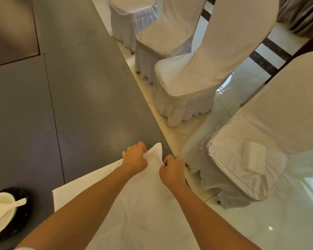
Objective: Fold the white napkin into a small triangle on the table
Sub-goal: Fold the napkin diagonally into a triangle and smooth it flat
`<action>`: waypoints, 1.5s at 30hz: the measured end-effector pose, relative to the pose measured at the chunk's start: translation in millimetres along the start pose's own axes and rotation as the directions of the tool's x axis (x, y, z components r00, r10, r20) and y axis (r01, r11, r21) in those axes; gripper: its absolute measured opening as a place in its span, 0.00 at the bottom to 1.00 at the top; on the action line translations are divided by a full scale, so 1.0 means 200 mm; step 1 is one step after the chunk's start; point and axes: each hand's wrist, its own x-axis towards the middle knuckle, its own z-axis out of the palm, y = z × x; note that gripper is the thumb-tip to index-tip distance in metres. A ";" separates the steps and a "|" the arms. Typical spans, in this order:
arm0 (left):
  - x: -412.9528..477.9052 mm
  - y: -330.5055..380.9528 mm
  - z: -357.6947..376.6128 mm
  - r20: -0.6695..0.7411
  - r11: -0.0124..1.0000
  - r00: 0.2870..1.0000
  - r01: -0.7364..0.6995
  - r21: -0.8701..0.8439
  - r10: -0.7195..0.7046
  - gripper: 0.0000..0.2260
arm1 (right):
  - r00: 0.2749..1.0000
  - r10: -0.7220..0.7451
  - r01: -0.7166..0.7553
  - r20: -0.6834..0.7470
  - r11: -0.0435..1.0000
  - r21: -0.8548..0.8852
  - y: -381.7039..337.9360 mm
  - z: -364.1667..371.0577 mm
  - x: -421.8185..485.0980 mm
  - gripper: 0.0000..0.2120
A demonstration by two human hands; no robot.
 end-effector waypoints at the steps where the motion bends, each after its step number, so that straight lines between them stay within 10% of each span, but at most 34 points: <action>1: -0.01 0.01 0.00 0.012 1.000 1.000 -0.001 -0.031 0.002 0.15 | 1.000 -0.010 0.009 0.019 0.999 0.035 0.00 -0.02 -0.01 0.03; 22: -0.96 0.11 -0.38 -0.256 0.941 0.924 -0.321 -0.110 0.285 0.05 | 0.932 -0.338 0.325 0.134 0.939 0.111 -0.05 -0.41 -0.61 0.11; 45: -1.66 -0.06 -0.32 -0.481 0.977 0.852 -0.203 0.066 0.209 0.03 | 0.727 -0.635 0.687 0.262 0.683 -0.249 0.03 -0.40 -1.01 0.07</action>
